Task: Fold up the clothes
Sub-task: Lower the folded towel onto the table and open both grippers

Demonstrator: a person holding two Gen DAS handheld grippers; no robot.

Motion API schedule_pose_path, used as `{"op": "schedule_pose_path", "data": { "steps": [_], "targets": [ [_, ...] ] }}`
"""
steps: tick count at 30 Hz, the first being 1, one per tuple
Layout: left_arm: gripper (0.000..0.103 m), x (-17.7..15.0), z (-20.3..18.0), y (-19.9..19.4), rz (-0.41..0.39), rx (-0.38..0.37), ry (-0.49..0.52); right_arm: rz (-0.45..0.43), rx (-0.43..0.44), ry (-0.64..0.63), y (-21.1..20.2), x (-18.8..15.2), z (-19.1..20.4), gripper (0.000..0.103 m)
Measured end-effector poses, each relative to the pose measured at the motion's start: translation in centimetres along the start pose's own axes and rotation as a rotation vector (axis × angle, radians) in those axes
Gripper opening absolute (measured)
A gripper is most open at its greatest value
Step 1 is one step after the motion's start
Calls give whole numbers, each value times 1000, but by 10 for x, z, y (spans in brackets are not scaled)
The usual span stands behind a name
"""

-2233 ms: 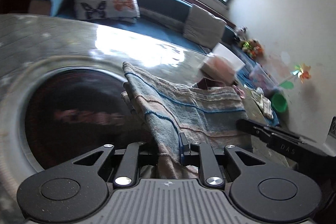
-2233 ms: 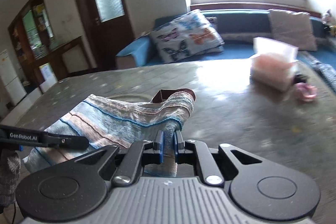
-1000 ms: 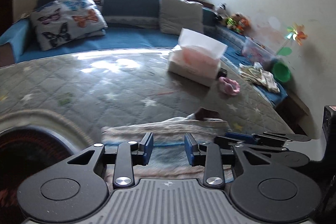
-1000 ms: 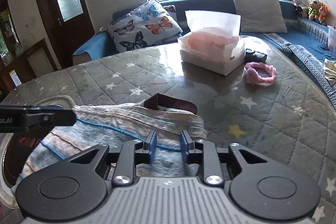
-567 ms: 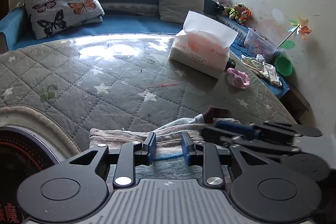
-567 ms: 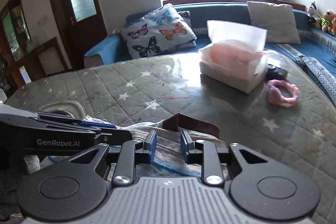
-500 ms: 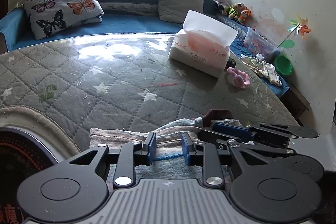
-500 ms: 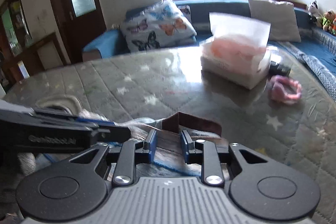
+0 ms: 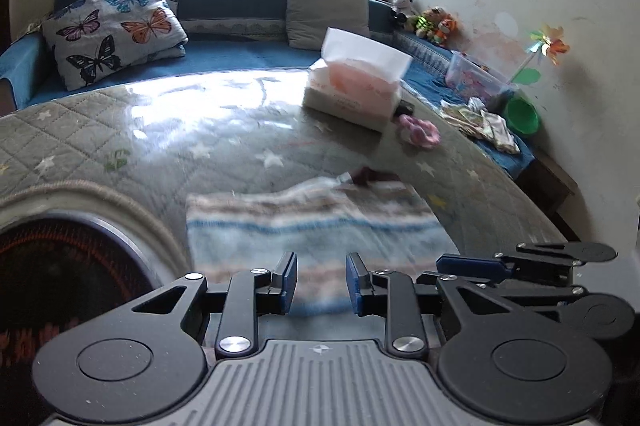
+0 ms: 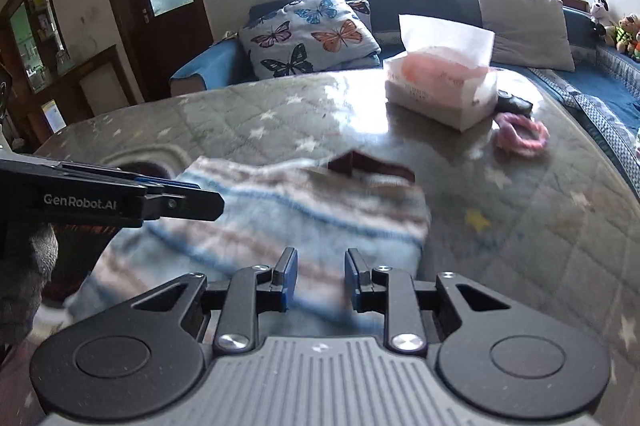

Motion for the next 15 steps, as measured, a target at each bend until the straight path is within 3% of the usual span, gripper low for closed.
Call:
{"op": "schedule_pose_path", "data": {
  "steps": [7, 15],
  "targets": [
    [28, -35, -12, -28, -1, 10, 3, 10, -18, -54, -36, -40, 8, 25],
    [28, -66, -18, -49, -4, 39, 1, -35, -64, -65, -62, -76, 11, 26]
  ]
}}
Point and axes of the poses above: each gripper's, at about its wrist camera, not at the fingertips, and y roughly the way its jaws point, z to its left, x to its top, the point moved 6 cm from there along y, roughly the way its jaws point, and after that the axes turned 7 degrees about y, right-handed, at the moved point
